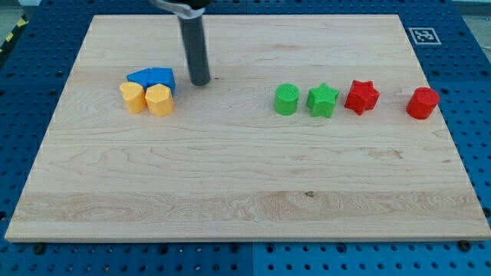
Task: Move the green star close to red star
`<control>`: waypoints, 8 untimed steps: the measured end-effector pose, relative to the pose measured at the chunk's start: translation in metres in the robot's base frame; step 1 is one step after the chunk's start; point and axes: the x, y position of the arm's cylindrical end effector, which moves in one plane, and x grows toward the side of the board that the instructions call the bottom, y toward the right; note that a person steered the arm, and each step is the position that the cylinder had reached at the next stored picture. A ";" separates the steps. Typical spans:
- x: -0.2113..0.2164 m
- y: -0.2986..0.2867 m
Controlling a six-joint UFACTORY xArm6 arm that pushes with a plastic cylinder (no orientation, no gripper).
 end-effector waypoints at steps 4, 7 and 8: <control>0.109 0.078; 0.042 0.168; 0.052 0.168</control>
